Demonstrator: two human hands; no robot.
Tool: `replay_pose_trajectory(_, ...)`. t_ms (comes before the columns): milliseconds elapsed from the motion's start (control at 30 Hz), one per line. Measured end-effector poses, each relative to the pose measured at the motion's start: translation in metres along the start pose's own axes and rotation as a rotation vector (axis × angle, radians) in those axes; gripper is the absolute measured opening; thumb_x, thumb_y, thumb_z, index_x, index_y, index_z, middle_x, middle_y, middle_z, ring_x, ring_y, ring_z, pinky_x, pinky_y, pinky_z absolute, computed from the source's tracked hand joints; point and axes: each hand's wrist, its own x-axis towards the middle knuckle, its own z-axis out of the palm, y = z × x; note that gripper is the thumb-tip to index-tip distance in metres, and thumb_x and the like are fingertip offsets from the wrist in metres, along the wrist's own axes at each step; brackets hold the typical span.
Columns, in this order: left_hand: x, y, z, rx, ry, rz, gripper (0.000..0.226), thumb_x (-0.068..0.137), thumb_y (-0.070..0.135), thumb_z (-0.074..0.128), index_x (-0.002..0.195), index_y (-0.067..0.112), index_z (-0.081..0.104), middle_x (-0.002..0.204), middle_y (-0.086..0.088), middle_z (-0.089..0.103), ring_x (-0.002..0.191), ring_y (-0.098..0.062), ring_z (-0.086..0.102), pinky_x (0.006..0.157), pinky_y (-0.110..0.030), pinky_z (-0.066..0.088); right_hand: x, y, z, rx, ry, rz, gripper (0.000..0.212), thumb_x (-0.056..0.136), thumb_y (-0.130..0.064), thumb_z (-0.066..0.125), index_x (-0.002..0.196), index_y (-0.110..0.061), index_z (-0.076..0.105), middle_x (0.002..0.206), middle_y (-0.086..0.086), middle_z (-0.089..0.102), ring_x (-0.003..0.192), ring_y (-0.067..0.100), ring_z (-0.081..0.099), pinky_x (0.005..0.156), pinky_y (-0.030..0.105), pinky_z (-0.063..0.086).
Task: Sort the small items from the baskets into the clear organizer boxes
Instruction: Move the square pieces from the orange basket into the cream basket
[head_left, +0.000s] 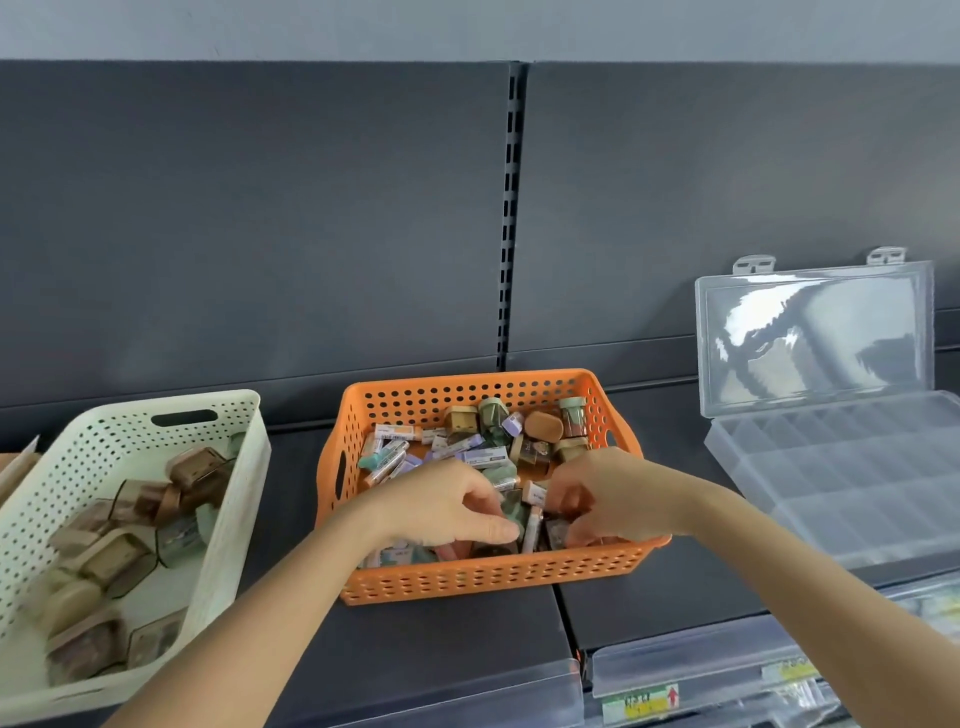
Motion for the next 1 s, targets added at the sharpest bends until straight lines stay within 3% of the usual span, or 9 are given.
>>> replay_pose_trajectory(67, 0.001, 0.003, 0.0, 0.046, -0.022, -0.039, 0.04, 0.087, 0.05, 0.059, 0.107, 0.016, 0.067, 0.092, 0.017, 0.058, 0.079, -0.002, 0.061, 0.069, -0.02, 0.052, 0.001, 0.002, 0.001, 0.045, 0.019, 0.006, 0.034, 0.078, -0.034, 0.073, 0.11, -0.027, 0.064, 0.1, -0.015, 0.06, 0.091, 0.006, 0.055, 0.074, 0.015, 0.044)
replay_pose_trajectory(200, 0.007, 0.005, 0.004, -0.046, -0.005, -0.156, 0.037, 0.085, 0.055, 0.06, 0.095, 0.02, 0.064, 0.102, 0.001, 0.063, 0.077, -0.013, 0.069, 0.061, -0.022, 0.054, 0.002, 0.004, 0.003, 0.061, 0.071, 0.002, 0.034, 0.078, -0.036, 0.073, 0.11, -0.028, 0.064, 0.1, -0.014, 0.061, 0.088, 0.004, 0.055, 0.071, 0.015, 0.043)
replay_pose_trajectory(367, 0.017, 0.016, 0.019, 0.23, 0.108, -0.225, 0.041, 0.073, 0.053, 0.069, 0.074, 0.014, 0.056, 0.072, -0.002, 0.048, 0.062, -0.018, 0.048, 0.055, -0.029, 0.039, 0.005, 0.007, 0.001, 0.059, 0.179, 0.007, 0.033, 0.079, -0.029, 0.072, 0.11, -0.026, 0.062, 0.101, -0.011, 0.062, 0.089, 0.01, 0.057, 0.073, 0.022, 0.048)
replay_pose_trajectory(467, 0.017, 0.017, 0.016, 0.174, 0.092, -0.26, 0.029, 0.073, 0.036, 0.068, 0.08, 0.009, 0.06, 0.084, -0.006, 0.057, 0.066, -0.02, 0.057, 0.055, -0.03, 0.05, 0.002, 0.009, -0.004, 0.128, 0.266, -0.007, 0.036, 0.081, -0.023, 0.072, 0.114, -0.025, 0.061, 0.105, -0.009, 0.062, 0.092, 0.011, 0.058, 0.079, 0.027, 0.052)
replay_pose_trajectory(567, 0.01, 0.016, 0.007, 0.07, 0.121, -0.283, 0.024, 0.079, 0.028, 0.065, 0.095, 0.01, 0.063, 0.097, 0.001, 0.057, 0.08, -0.021, 0.069, 0.068, -0.035, 0.061, -0.001, 0.012, -0.006, 0.202, 0.396, 0.01, 0.036, 0.083, -0.021, 0.07, 0.117, -0.026, 0.06, 0.106, -0.013, 0.058, 0.092, 0.009, 0.055, 0.071, 0.012, 0.044)
replay_pose_trajectory(667, 0.004, 0.012, -0.004, 0.048, 0.161, -0.238, 0.012, 0.08, 0.024, 0.063, 0.091, 0.018, 0.062, 0.097, 0.005, 0.056, 0.079, -0.014, 0.066, 0.067, -0.031, 0.059, 0.0, 0.014, -0.008, 0.253, 0.468, 0.041, 0.034, 0.084, -0.022, 0.068, 0.117, -0.027, 0.062, 0.107, -0.011, 0.058, 0.094, 0.009, 0.055, 0.071, 0.013, 0.042)
replay_pose_trajectory(800, -0.001, 0.006, -0.015, 0.013, 0.254, -0.151, 0.011, 0.084, 0.02, 0.057, 0.093, 0.021, 0.064, 0.093, 0.01, 0.058, 0.082, -0.003, 0.054, 0.065, -0.023, 0.041, 0.003, 0.014, -0.014, 0.209, 0.503, 0.013, 0.026, 0.088, -0.021, 0.062, 0.113, -0.026, 0.063, 0.098, -0.016, 0.057, 0.084, 0.005, 0.054, 0.067, 0.008, 0.038)
replay_pose_trajectory(900, -0.001, 0.006, -0.017, 0.003, 0.331, -0.107, 0.018, 0.091, 0.019, 0.048, 0.099, 0.019, 0.064, 0.087, 0.008, 0.061, 0.076, -0.004, 0.057, 0.061, -0.022, 0.041, 0.014, 0.012, -0.014, 0.099, 0.513, 0.014, 0.02, 0.089, -0.019, 0.057, 0.109, -0.018, 0.062, 0.098, -0.005, 0.062, 0.081, 0.012, 0.057, 0.065, 0.021, 0.047)
replay_pose_trajectory(1000, 0.003, 0.003, -0.016, 0.022, 0.42, -0.076, 0.025, 0.095, 0.023, 0.041, 0.1, 0.014, 0.065, 0.102, -0.005, 0.065, 0.095, -0.022, 0.061, 0.078, -0.034, 0.048, 0.03, 0.006, -0.008, -0.018, 0.472, 0.087, 0.02, 0.09, -0.018, 0.052, 0.11, -0.015, 0.053, 0.096, 0.001, 0.06, 0.076, 0.019, 0.058, 0.057, 0.03, 0.049)
